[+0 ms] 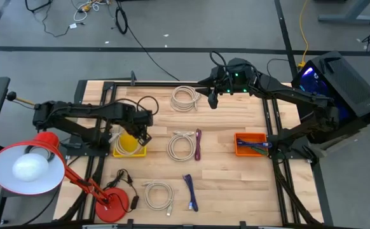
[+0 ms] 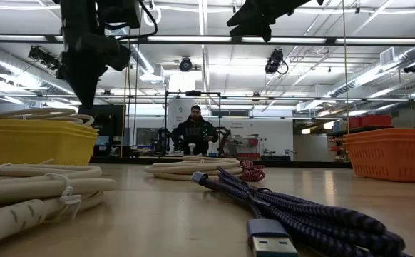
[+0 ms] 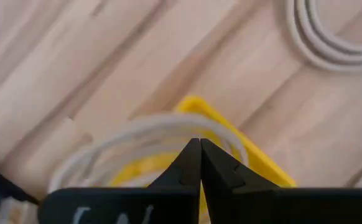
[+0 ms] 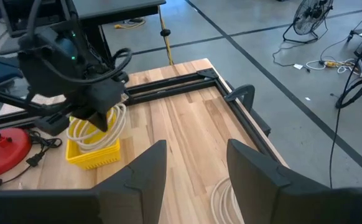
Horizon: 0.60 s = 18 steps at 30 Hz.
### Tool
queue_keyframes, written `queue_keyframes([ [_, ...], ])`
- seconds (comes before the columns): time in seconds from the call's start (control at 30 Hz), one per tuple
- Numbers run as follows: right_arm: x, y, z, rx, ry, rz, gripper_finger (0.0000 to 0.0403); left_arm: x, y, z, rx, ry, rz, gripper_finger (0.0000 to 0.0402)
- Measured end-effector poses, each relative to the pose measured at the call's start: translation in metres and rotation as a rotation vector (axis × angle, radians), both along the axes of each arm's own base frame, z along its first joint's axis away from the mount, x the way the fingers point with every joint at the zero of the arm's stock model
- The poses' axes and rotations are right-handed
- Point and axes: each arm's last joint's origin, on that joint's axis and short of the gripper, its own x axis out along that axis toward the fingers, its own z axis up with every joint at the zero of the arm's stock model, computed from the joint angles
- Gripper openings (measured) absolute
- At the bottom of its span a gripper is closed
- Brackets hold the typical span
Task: Pick & Place USB Port
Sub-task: Put the light brown HDMI cable into the yellow bin
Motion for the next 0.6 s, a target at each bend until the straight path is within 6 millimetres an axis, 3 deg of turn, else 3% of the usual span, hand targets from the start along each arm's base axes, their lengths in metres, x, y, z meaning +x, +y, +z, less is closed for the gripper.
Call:
queue_keyframes([
  [0.1,0.000,0.000,0.000,0.000,0.000,0.000,0.0168,0.008,0.010,0.002,0.016,-0.096,-0.002,0.0004],
  [0.23,0.000,0.000,0.000,0.001,-0.001,0.000,0.0168,0.025,0.024,0.012,0.007,-0.316,-0.130,0.0013],
  [0.33,0.000,0.000,0.000,0.001,0.000,0.000,0.0168,0.027,0.041,0.026,0.091,-0.360,-0.203,0.0023],
  [0.43,0.000,0.000,0.000,0.004,-0.002,-0.001,0.0168,0.023,0.065,0.050,0.260,-0.331,-0.262,0.0031],
  [0.6,0.000,0.000,0.000,0.035,-0.008,-0.013,0.0168,0.017,0.104,0.106,0.475,-0.387,-0.340,0.0061],
])
